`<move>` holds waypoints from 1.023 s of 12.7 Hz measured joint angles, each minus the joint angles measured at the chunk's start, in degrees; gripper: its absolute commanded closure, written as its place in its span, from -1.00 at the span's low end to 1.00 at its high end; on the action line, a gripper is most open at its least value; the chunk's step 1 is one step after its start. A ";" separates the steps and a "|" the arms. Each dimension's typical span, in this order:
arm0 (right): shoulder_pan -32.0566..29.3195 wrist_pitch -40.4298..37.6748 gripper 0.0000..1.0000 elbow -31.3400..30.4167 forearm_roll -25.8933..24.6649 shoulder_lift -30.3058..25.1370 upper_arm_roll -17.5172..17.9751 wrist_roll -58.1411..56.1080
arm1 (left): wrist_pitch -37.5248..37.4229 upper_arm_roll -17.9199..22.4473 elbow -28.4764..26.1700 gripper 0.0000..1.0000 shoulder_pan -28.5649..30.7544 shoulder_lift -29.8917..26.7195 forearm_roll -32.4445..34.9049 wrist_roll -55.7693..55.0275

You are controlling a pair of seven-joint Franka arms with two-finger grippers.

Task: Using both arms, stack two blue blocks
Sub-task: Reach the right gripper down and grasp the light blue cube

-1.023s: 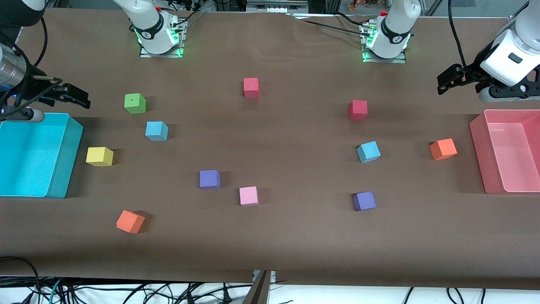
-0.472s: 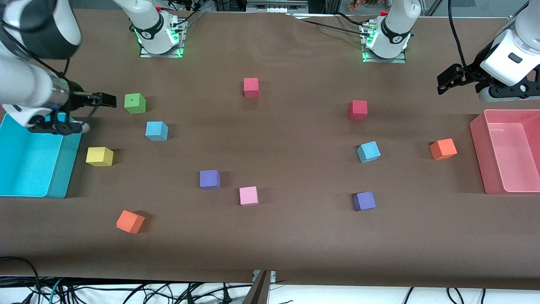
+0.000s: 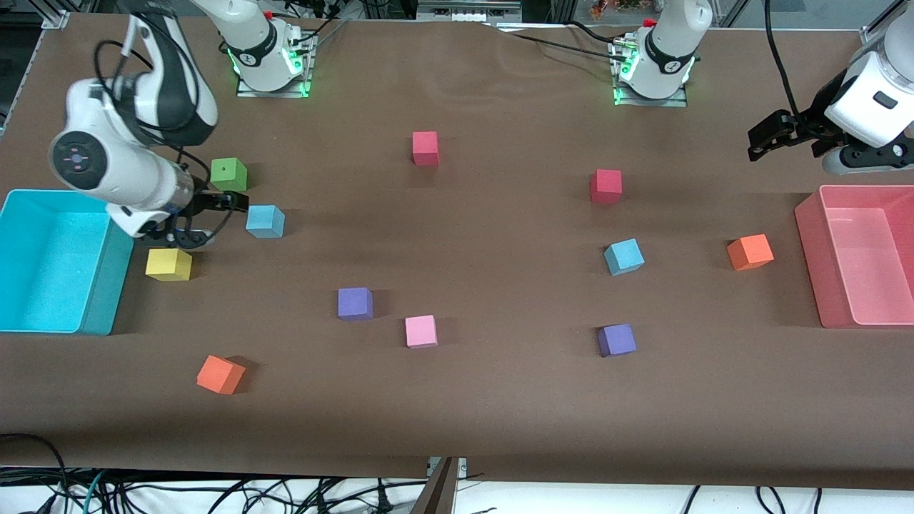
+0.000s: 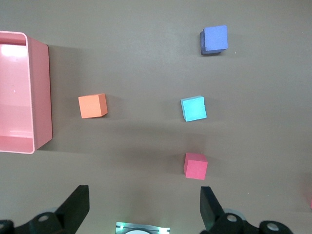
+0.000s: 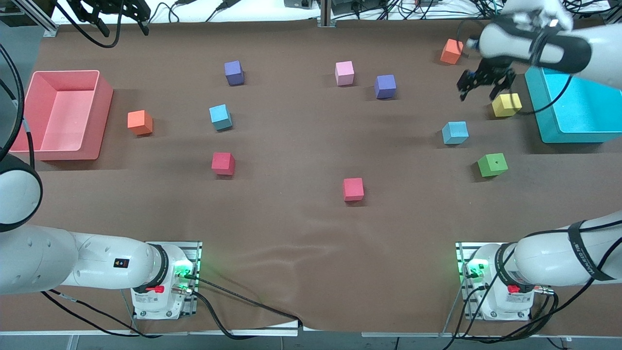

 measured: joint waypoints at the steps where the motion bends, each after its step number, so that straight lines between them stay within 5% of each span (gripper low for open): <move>1: 0.22 6.61 -1.00 -4.31 0.00 0.13 0.05 0.13 | 0.00 -0.02 0.00 -1.00 0.00 0.02 0.00 0.00; 4: 0.93 20.82 -1.00 -13.03 0.00 1.76 0.10 0.66 | -0.01 -0.12 0.00 -1.00 0.00 0.09 0.00 0.00; 7: 0.97 26.37 -0.99 -14.91 0.00 4.86 0.10 0.66 | -0.01 -0.14 -0.04 -1.00 0.00 0.15 0.00 0.00; 8: 0.97 27.92 -0.85 -15.12 0.00 5.95 0.10 0.66 | -0.01 -0.16 -0.05 -1.00 0.00 0.15 0.00 0.00; 10: 0.97 30.02 0.01 -15.33 0.00 7.72 0.10 0.67 | 0.00 -0.21 -0.05 -1.00 0.00 0.15 0.00 0.00; 11: 0.97 30.42 0.28 -15.33 0.00 8.30 0.11 0.66 | 0.01 -0.23 -0.05 -1.00 0.00 0.14 0.00 0.00; 13: 0.99 30.52 0.41 -15.32 0.00 8.77 0.12 0.31 | 0.03 -0.29 -0.05 -1.00 0.00 0.14 0.00 0.00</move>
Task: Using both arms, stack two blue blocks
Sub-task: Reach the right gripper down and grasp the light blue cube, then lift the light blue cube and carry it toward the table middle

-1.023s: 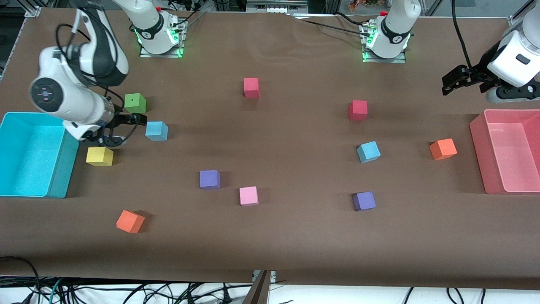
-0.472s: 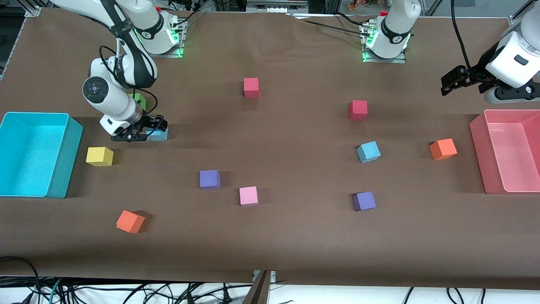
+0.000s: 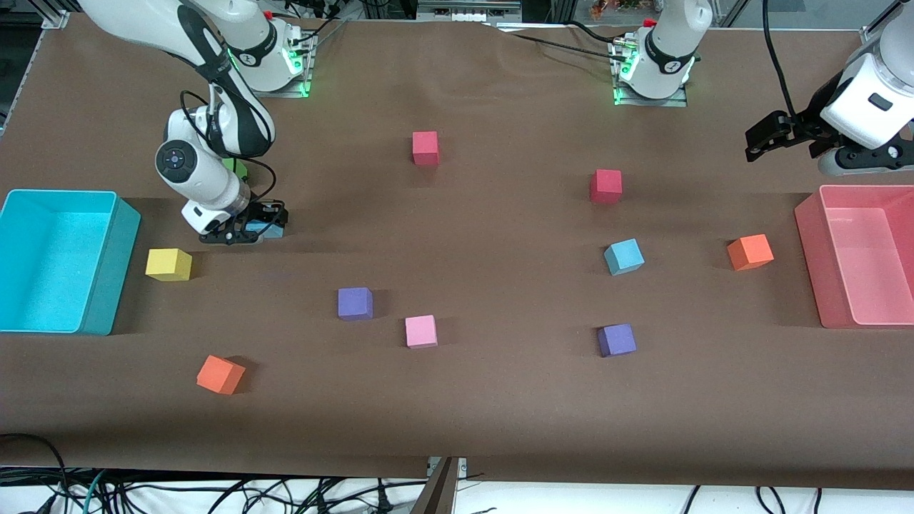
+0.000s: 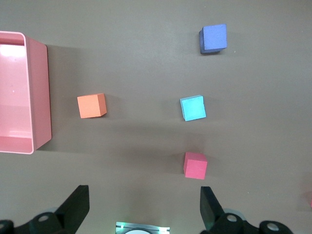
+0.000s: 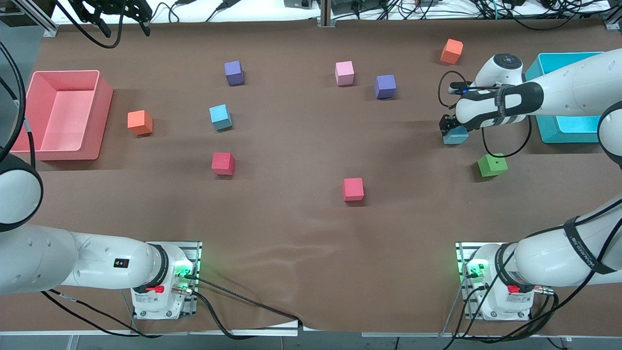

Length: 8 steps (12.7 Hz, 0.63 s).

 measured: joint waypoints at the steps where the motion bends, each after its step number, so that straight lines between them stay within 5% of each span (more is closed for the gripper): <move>1: 0.01 0.00 0.40 0.02 0.00 -0.12 0.02 -0.29 | 0.00 -0.04 0.00 -1.00 0.00 -0.01 0.00 0.00; 4: 0.06 -3.48 0.40 1.86 -0.03 -2.07 1.47 -0.70 | 0.00 -0.10 0.03 -1.00 0.00 -0.07 0.00 0.00; 8: 1.40 -23.97 0.40 16.29 0.01 -5.35 9.37 9.16 | 0.00 -0.13 0.04 -1.00 0.00 -0.07 0.00 0.00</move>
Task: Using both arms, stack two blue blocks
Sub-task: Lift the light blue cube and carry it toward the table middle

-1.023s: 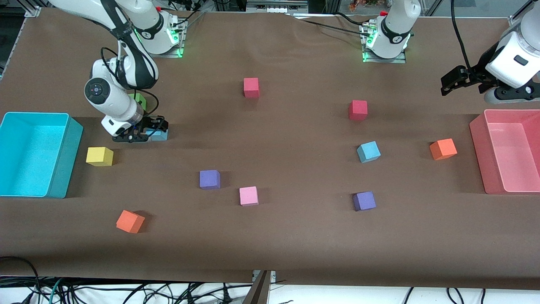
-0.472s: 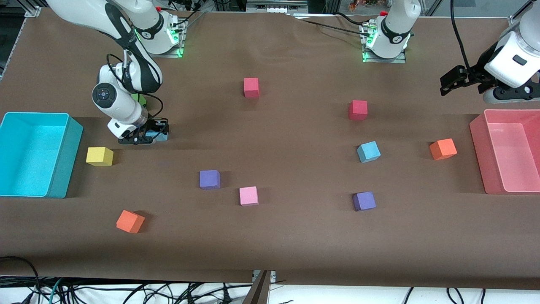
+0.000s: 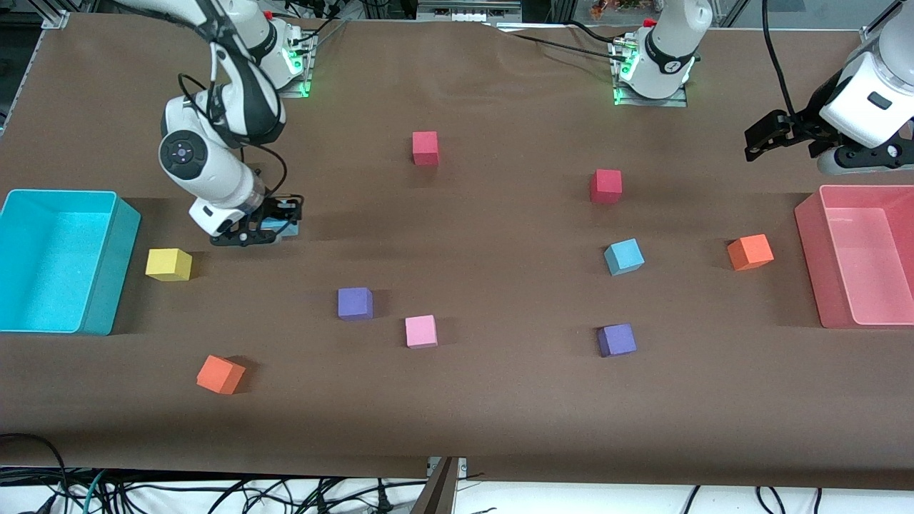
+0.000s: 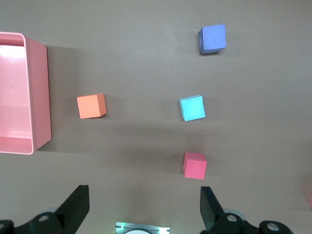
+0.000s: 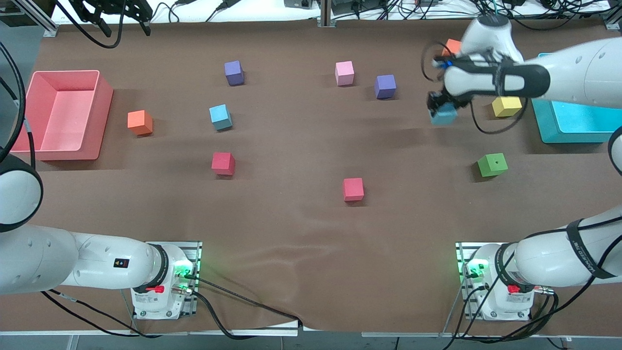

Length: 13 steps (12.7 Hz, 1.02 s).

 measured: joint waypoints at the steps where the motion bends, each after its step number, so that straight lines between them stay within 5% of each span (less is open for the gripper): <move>1: 1.92 -3.69 0.40 4.99 0.02 1.02 1.01 3.01 | 0.00 0.00 0.00 -1.00 0.00 0.00 0.00 0.00; 4: 9.07 -5.69 0.40 18.92 0.06 9.55 1.46 10.69 | 0.00 -0.01 -0.02 -1.00 0.01 0.00 0.00 0.00; 8: 18.11 -5.13 0.40 37.40 -1.59 27.49 1.25 20.16 | 0.00 -0.03 -0.03 -1.00 0.02 0.01 0.00 0.00; 13: 20.64 2.28 0.41 43.02 -4.68 37.51 1.04 22.76 | 0.00 -0.05 -0.04 -1.00 0.02 0.01 0.00 0.00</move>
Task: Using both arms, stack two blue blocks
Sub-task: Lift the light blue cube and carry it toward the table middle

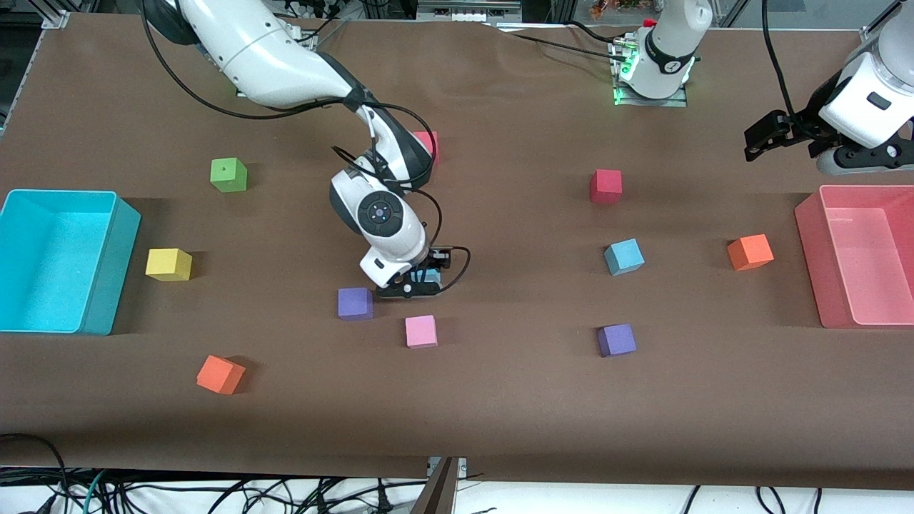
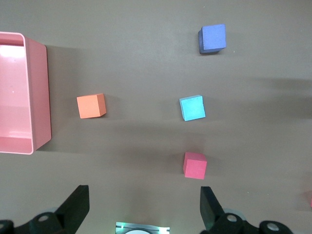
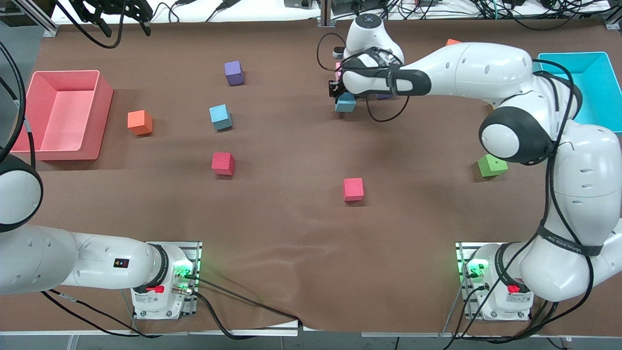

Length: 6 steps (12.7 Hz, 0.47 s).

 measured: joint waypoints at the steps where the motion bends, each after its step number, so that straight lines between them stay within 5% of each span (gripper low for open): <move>1: 0.50 0.63 0.34 0.15 -0.04 0.47 -0.30 0.51 | 0.00 0.00 0.00 -1.00 0.00 0.00 0.00 0.00; 2: 1.13 0.81 -0.49 0.16 -0.06 0.74 -0.84 0.72 | 0.00 0.00 0.00 -1.00 0.00 0.00 0.00 0.00; 3: 1.86 0.87 -0.99 0.16 -0.06 0.91 -1.52 0.82 | 0.00 0.00 -0.01 -1.00 0.00 0.00 0.00 0.00; 6: 3.29 0.99 -0.99 0.35 -0.06 1.06 -2.39 1.02 | 0.57 0.00 -0.13 -1.00 0.00 0.02 0.00 0.00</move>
